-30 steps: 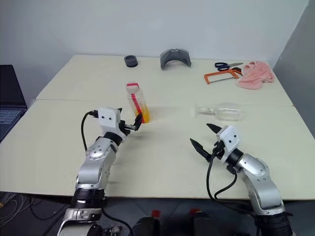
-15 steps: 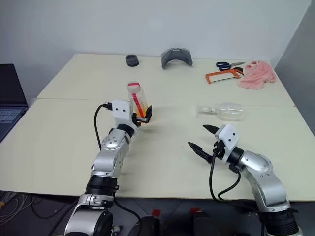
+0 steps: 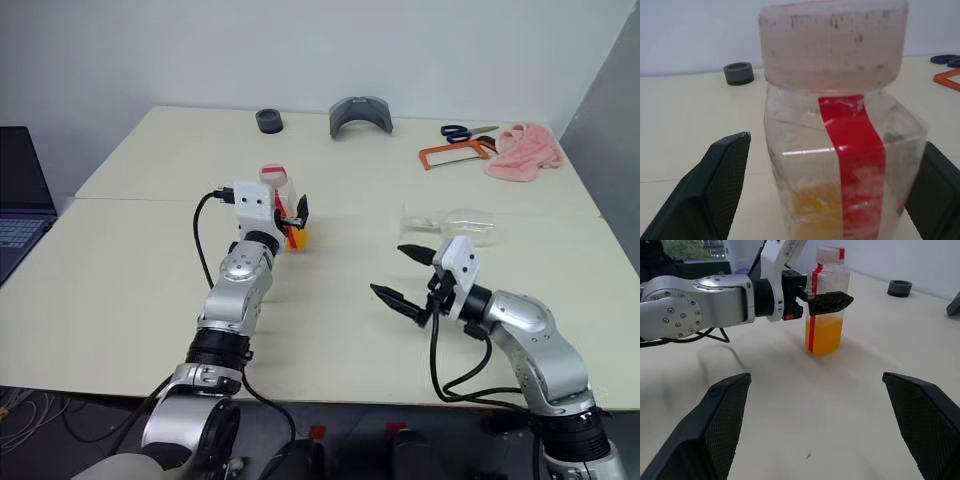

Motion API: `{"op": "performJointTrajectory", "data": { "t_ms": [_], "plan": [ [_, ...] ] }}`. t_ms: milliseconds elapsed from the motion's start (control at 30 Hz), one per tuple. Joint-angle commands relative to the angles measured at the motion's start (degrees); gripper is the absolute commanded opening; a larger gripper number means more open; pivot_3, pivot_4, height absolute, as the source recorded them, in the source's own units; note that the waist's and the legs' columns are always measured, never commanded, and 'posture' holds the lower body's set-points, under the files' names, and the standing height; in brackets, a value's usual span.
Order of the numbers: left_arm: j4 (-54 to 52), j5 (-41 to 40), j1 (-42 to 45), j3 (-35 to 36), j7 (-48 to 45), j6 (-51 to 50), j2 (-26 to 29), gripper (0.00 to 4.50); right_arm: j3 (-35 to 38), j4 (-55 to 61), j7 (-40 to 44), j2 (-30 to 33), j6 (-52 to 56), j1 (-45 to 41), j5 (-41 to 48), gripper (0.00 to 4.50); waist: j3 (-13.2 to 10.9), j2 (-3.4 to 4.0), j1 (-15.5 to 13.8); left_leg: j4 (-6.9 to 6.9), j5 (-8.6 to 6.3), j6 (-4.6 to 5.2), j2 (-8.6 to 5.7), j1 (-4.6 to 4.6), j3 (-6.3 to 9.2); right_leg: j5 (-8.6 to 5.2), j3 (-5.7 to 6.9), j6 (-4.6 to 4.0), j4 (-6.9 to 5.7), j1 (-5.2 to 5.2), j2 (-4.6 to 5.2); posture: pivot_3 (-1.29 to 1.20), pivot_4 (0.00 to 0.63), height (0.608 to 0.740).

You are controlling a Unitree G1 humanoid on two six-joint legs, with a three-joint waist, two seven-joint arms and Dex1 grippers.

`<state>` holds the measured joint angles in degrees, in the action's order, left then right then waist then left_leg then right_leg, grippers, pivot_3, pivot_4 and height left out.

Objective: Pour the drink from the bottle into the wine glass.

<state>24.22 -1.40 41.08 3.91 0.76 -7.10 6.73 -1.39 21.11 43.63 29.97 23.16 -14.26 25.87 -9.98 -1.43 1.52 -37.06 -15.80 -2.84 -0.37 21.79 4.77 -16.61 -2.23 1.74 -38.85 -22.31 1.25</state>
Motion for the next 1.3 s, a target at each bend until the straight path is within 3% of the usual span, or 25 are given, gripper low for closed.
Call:
{"op": "performJointTrajectory", "data": {
  "t_ms": [33,1300],
  "plan": [
    [-0.48,0.57,2.66,0.05,1.18,0.36,-0.45,4.46,0.02,0.63,0.29,-0.17,-0.52,-1.09,0.15,4.5,0.0,0.0,0.0,0.0,0.0,0.0,0.0,0.0,-0.01,0.0,0.0,0.0,0.0,0.0,0.0,0.0,0.15,0.74],
    [-2.66,2.87,3.9,-1.37,3.65,-3.29,-1.23,4.46,0.47,-0.48,1.52,0.48,-0.29,-1.99,0.62,4.5,0.0,0.0,0.01,-0.01,0.08,-0.13,0.0,0.0,-0.02,0.0,-0.02,0.0,-0.02,-0.01,0.03,0.0,0.15,0.74]
  ]
}}
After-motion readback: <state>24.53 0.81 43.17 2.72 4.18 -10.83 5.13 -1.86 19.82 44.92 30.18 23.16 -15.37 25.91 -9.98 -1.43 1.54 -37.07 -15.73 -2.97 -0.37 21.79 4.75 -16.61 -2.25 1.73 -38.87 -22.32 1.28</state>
